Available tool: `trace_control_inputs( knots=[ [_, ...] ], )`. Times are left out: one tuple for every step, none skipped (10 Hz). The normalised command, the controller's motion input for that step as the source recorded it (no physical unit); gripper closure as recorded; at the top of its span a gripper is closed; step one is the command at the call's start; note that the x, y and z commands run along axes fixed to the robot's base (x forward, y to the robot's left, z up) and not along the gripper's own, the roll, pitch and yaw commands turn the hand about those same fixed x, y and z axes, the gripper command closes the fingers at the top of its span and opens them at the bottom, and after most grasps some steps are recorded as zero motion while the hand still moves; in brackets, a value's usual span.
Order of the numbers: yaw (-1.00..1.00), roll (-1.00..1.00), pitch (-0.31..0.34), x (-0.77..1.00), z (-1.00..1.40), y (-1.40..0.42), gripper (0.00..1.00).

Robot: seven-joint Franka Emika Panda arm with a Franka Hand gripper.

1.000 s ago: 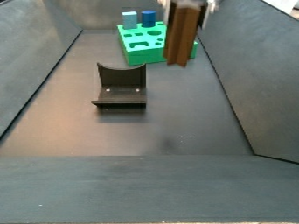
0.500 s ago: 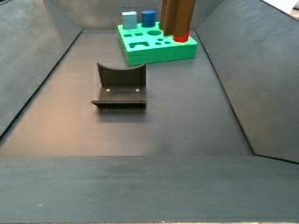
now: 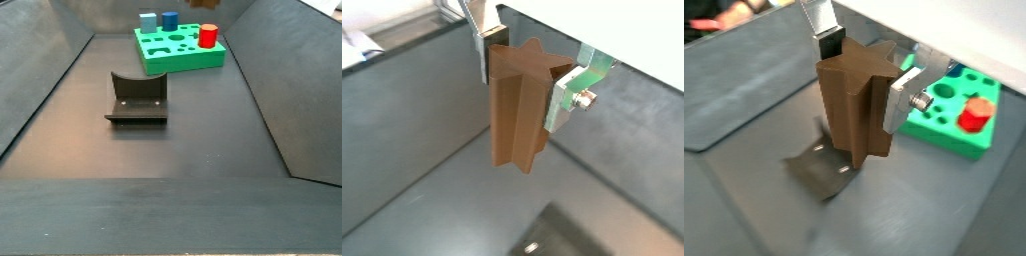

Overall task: Pick up the star object. Move up. Move to above the board. Insert the star object.
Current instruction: Move to above the board.

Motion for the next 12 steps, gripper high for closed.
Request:
trace_control_inputs(
  knots=[
    [-0.03,0.03,0.405,0.03,0.11,-1.00,1.00],
    [-0.02,-0.01,0.335,0.03,0.11,-1.00,1.00],
    [0.00,-0.01,0.196,0.04,0.11,-1.00,1.00],
    [0.01,-0.01,0.163,0.04,0.11,-1.00,1.00],
    [0.01,-0.02,0.122,0.05,0.12,-1.00,1.00],
    [0.01,-0.02,0.110,0.05,0.12,-1.00,1.00],
    [0.00,0.00,0.113,0.06,0.12,-1.00,1.00],
    [0.01,-0.01,0.123,0.07,0.13,-1.00,1.00],
    [0.01,0.00,0.139,0.09,0.13,-1.00,1.00],
    [0.01,0.01,0.140,0.11,0.14,-1.00,1.00],
    [0.01,0.01,0.137,0.13,0.14,-1.00,1.00],
    [0.01,0.00,0.139,0.13,0.12,-0.76,1.00]
  ],
)
